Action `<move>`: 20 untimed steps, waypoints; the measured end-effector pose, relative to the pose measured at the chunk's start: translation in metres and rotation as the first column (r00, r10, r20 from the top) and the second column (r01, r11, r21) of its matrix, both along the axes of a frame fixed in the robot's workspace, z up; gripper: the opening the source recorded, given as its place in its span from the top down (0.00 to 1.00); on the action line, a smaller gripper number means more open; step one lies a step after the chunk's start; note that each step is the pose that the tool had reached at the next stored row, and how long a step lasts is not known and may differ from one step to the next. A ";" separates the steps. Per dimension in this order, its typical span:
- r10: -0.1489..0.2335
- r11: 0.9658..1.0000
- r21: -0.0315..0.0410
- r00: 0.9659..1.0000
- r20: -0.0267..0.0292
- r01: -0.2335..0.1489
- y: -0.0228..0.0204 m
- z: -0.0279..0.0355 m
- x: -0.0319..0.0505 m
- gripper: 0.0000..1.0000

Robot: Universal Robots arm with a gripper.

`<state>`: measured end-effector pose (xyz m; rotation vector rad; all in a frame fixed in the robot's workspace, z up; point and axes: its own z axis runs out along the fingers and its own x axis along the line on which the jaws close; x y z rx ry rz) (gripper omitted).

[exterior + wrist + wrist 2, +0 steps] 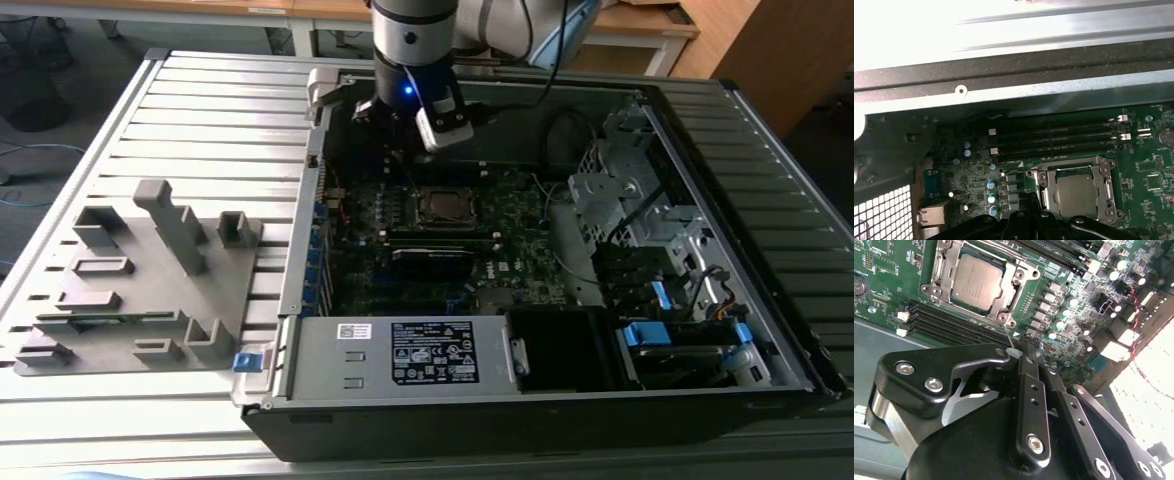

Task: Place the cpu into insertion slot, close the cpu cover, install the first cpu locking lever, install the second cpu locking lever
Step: 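Install the first cpu locking lever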

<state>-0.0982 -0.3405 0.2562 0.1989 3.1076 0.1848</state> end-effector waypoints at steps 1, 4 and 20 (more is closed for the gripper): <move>0.000 1.000 0.000 1.000 0.000 0.000 0.0000 0.0006 0.0000 0.89; 0.000 1.000 0.000 1.000 0.000 0.000 0.0000 0.0038 0.0000 0.89; 0.000 1.000 0.000 1.000 0.001 0.000 -0.0014 0.0060 -0.0148 0.89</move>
